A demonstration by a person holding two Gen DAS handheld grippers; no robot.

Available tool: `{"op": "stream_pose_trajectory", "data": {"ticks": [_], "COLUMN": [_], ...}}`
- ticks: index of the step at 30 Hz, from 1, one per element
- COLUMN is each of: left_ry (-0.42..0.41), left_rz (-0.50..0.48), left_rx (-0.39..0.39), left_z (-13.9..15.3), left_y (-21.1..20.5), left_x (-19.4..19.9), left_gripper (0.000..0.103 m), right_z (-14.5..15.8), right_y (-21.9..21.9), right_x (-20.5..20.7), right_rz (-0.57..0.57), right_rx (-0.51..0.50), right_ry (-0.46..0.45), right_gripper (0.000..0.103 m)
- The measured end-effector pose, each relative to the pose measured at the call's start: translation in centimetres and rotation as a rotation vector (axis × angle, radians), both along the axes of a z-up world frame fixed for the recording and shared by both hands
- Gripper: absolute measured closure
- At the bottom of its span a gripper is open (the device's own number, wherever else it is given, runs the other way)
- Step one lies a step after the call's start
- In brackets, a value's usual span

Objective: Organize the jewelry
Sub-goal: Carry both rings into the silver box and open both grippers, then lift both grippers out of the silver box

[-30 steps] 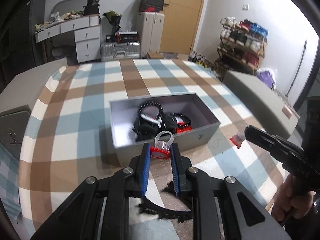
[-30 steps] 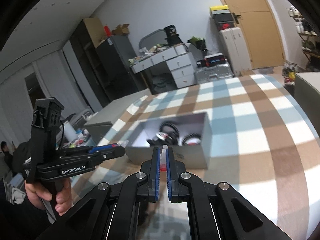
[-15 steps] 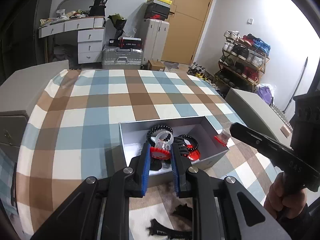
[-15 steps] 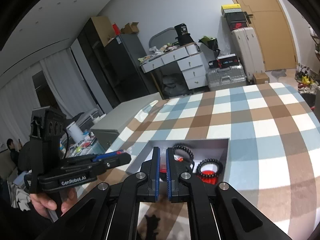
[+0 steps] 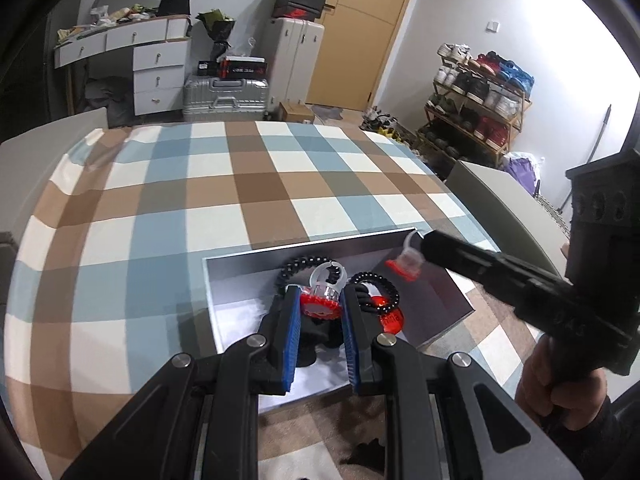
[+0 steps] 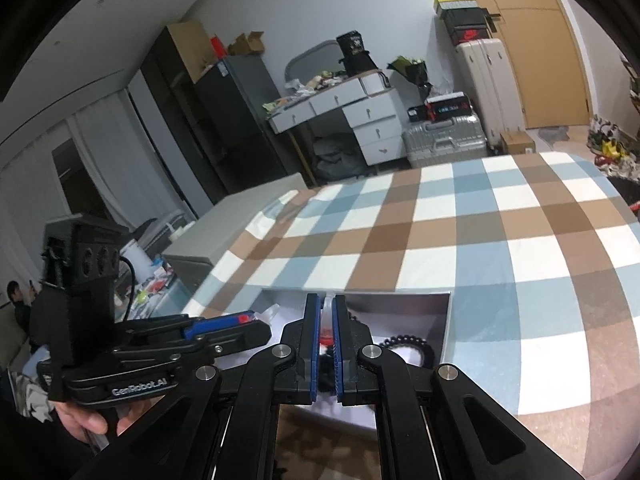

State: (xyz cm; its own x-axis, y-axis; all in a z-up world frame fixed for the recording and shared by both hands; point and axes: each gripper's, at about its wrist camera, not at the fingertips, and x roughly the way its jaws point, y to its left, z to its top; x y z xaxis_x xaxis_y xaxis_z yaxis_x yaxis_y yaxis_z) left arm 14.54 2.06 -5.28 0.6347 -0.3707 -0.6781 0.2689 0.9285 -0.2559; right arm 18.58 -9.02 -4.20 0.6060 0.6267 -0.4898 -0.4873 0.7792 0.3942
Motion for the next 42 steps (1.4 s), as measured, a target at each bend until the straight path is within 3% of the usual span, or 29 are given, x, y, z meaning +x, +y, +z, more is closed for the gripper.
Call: {"op": "stream_pose_trajectory", "data": {"ticks": [15, 16, 17, 19, 23, 27, 31, 38, 42], "left_ry": [0.011, 0.013, 0.019, 0.028, 0.018, -0.008, -0.038, -0.036, -0.032], "left_rz": [-0.021, -0.022, -0.019, -0.011, 0.013, 0.038, 0.075, 0.135, 0.174], "left_rx": [0.006, 0.007, 0.012, 0.006, 0.007, 0.026, 0.044, 0.054, 0.07], "left_z": [-0.3, -0.3, -0.3, -0.4, 0.1, 0.5, 0.7, 0.4, 0.1], "left_y": [-0.7, -0.8, -0.7, -0.6, -0.3, -0.2, 0.0, 0.7, 1.3], "left_x": [1.1, 1.1, 1.1, 1.1, 0.4, -0.4, -1.7, -2.9, -4.0], "left_gripper": [0.086, 0.079, 0.062, 0.043, 0.042, 0.041, 0.032, 0.03, 0.024], "right_z": [-0.6, -0.5, -0.5, -0.4, -0.3, 0.2, 0.7, 0.3, -0.5], "right_y": [0.0, 0.0, 0.0, -0.3, -1.3, -2.2, -2.9, -2.2, -1.4], "right_x": [0.4, 0.3, 0.2, -0.1, -1.0, -2.4, -4.0, -7.1, -8.9], "right_rz": [0.007, 0.005, -0.003, -0.023, -0.038, -0.075, -0.098, -0.061, -0.014], "right_rx": [0.01, 0.01, 0.0, -0.013, 0.01, 0.007, 0.01, -0.031, -0.054], "right_ry": [0.013, 0.009, 0.004, -0.008, -0.017, -0.049, -0.074, -0.097, -0.082], "right_gripper": [0.095, 0.09, 0.085, 0.076, 0.074, 0.051, 0.029, 0.023, 0.022]}}
